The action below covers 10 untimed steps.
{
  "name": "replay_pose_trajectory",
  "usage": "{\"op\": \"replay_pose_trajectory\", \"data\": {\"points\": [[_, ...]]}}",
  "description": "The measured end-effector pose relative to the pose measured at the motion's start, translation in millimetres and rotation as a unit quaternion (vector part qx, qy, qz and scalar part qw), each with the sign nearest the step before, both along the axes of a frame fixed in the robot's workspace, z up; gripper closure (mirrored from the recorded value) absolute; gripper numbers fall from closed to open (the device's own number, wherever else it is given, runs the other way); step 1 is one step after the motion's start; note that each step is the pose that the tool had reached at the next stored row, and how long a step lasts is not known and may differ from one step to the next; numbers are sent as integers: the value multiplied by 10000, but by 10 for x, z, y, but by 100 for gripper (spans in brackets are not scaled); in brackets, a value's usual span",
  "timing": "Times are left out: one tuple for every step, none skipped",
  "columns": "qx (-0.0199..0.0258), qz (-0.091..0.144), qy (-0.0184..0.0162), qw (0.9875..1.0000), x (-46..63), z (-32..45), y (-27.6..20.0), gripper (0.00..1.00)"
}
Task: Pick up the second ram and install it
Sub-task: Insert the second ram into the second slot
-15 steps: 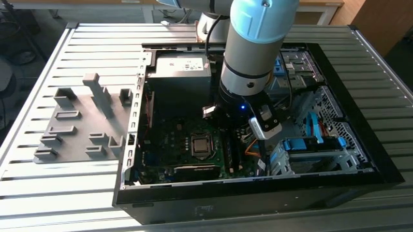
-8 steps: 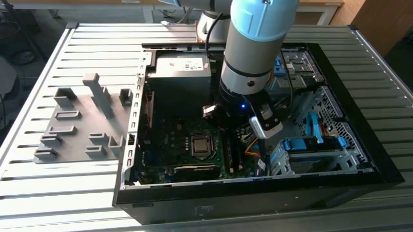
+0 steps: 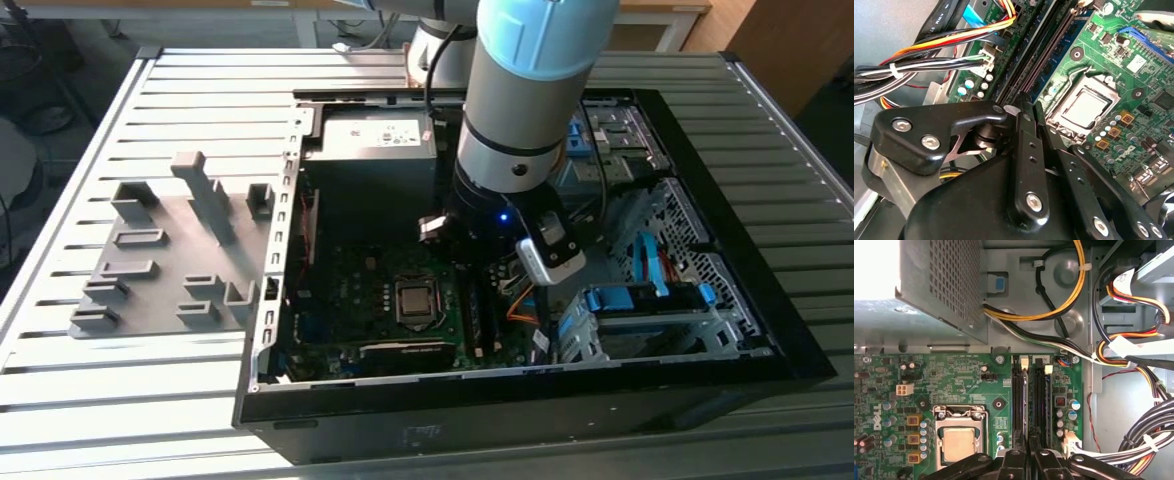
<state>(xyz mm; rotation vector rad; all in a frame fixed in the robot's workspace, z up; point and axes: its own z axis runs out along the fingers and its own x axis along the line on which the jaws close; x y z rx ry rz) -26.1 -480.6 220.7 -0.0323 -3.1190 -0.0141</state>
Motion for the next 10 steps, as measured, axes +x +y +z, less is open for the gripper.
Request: {"op": "replay_pose_trajectory", "data": {"points": [[-4,0,0,10000,0,2,1,86],[-9,0,0,10000,0,4,1,86],[-14,0,0,10000,0,6,3,86],[-15,0,0,10000,0,5,4,86],[-15,0,0,10000,0,6,4,86],[-16,0,0,10000,0,6,4,86],[-16,0,0,10000,0,6,4,86],[-16,0,0,10000,0,6,5,86],[-16,0,0,10000,0,6,5,86],[-16,0,0,10000,0,6,5,86]]}}
